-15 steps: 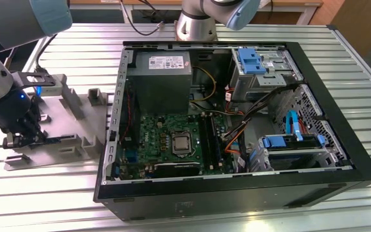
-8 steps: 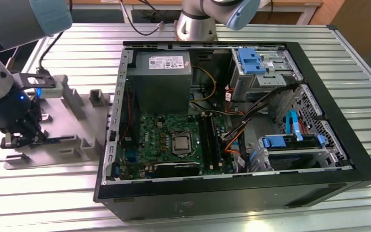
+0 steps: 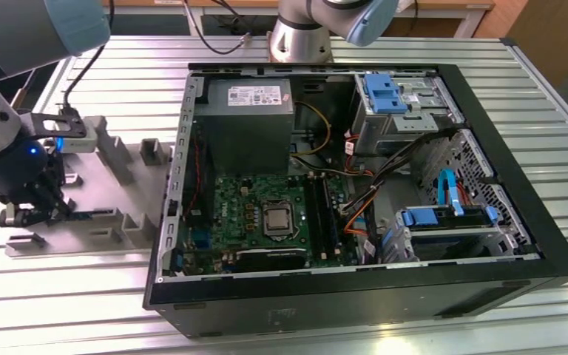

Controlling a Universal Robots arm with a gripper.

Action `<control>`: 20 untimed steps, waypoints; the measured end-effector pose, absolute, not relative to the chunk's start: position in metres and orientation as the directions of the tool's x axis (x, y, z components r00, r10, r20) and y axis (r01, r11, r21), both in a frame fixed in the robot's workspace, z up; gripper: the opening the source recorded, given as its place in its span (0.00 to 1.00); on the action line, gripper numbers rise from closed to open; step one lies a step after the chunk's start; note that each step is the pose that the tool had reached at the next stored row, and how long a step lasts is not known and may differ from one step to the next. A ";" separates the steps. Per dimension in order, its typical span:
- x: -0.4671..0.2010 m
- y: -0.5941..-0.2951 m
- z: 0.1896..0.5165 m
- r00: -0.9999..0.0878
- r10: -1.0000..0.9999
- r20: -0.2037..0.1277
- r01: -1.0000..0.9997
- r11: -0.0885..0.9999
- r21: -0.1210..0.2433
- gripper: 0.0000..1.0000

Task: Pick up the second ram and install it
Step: 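Pick up the second ram and move it above second insertion slot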

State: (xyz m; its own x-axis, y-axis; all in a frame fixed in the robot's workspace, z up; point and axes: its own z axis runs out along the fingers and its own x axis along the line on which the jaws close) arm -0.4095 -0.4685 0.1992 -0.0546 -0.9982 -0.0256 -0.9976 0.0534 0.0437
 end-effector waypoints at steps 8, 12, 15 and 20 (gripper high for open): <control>-0.409 -0.469 0.224 -0.054 -0.998 -0.025 -0.998 0.053 0.044 0.12; -0.409 -0.469 0.241 -0.055 -0.998 -0.025 -0.998 0.053 0.044 0.12; -0.409 -0.469 0.255 -0.055 -0.998 -0.025 -0.998 0.053 0.044 0.12; -0.409 -0.469 0.276 -0.054 -0.998 -0.025 -0.998 0.053 0.044 0.12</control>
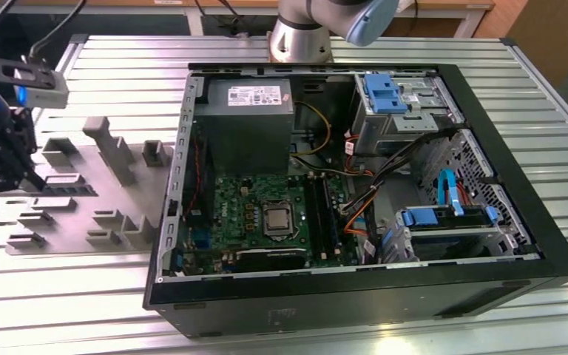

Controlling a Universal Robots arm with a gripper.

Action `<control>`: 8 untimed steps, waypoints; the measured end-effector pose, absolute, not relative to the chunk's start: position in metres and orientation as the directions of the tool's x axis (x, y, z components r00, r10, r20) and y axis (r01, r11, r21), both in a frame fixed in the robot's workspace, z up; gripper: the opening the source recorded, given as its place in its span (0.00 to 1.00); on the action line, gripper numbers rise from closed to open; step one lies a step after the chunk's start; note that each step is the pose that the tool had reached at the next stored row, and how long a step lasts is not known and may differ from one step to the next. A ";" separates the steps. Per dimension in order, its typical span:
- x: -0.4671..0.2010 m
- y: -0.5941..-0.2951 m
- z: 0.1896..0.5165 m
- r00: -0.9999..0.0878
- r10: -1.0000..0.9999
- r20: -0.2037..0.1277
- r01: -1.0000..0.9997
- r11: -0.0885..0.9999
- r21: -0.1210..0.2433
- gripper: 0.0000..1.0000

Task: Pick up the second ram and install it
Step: 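Pick up the second ram and move it above second insertion slot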

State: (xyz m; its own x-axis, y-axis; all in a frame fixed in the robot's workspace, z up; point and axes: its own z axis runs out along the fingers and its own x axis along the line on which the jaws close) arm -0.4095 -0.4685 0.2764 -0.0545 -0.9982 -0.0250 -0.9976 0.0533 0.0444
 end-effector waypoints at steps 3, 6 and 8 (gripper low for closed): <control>-0.409 -0.468 0.290 -0.054 -0.998 -0.025 -0.998 0.053 0.044 0.12; -0.409 -0.468 0.304 -0.054 -0.998 -0.025 -0.998 0.053 0.044 0.12; -0.409 -0.468 0.313 -0.054 -0.998 -0.025 -0.998 0.053 0.044 0.12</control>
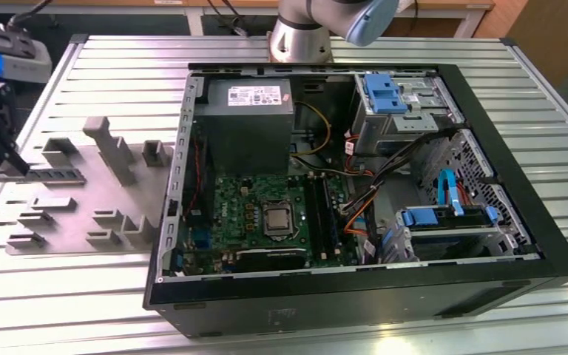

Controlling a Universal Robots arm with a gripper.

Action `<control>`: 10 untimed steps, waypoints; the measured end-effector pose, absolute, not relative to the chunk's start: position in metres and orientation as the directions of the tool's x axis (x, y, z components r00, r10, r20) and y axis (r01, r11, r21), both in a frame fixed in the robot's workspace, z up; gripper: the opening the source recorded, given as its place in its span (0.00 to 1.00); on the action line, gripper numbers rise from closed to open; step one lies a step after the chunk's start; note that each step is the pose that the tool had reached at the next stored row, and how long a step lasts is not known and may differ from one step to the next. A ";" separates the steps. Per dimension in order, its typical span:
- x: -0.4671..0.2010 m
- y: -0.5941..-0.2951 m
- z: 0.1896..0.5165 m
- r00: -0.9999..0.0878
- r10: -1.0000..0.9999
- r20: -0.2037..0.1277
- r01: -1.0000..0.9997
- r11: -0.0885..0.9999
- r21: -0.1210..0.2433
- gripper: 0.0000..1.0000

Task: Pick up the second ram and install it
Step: 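Pick up the second ram and move it above second insertion slot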

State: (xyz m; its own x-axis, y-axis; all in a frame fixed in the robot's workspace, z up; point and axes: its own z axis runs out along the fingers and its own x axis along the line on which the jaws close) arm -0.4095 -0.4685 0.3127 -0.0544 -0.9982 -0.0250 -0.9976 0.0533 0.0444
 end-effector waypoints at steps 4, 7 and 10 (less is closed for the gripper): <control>-0.409 -0.468 0.331 -0.054 -0.998 -0.025 -0.998 0.053 0.044 0.12; -0.409 -0.468 0.345 -0.054 -0.998 -0.025 -0.998 0.053 0.044 0.12; -0.409 -0.468 0.358 -0.054 -0.998 -0.025 -0.998 0.053 0.044 0.12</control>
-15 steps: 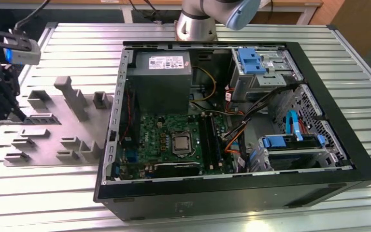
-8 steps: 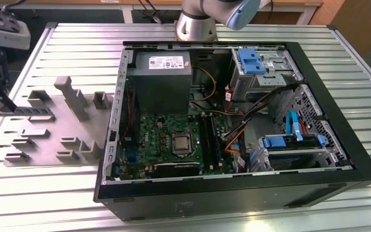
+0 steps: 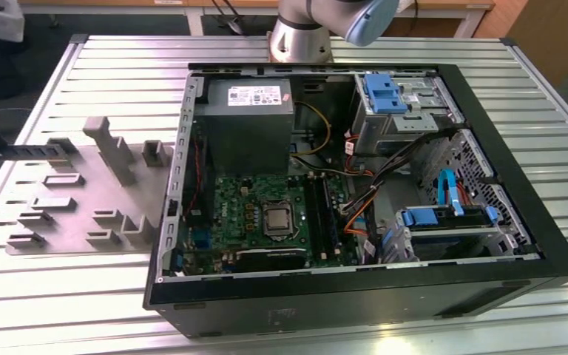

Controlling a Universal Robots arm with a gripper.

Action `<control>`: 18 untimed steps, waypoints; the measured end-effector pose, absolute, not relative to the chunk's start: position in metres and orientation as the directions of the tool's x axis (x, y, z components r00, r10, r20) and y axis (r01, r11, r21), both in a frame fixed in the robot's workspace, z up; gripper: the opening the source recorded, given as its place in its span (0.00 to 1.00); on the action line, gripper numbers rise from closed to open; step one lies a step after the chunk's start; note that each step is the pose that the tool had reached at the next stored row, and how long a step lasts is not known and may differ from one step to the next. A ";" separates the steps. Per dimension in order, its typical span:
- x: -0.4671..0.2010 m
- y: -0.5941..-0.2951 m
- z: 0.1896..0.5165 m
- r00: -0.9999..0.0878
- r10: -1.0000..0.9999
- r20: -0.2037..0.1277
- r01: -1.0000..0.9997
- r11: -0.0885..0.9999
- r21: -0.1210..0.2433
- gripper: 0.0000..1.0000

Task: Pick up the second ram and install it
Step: 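Pick up the second ram and move it above second insertion slot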

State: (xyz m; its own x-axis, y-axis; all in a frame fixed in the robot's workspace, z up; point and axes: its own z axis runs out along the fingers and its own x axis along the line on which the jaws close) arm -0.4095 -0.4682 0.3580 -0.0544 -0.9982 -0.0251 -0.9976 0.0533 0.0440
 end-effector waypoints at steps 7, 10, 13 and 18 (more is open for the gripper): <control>-0.409 -0.468 0.388 -0.054 -0.998 -0.025 -0.998 0.053 0.043 0.12; -0.409 -0.468 0.391 -0.054 -0.998 -0.025 -0.998 0.053 0.043 0.12; -0.409 -0.468 0.391 -0.054 -0.998 -0.025 -0.998 0.053 0.043 0.12; -0.404 -0.468 0.391 -0.054 -0.998 -0.025 -0.998 0.053 0.043 0.12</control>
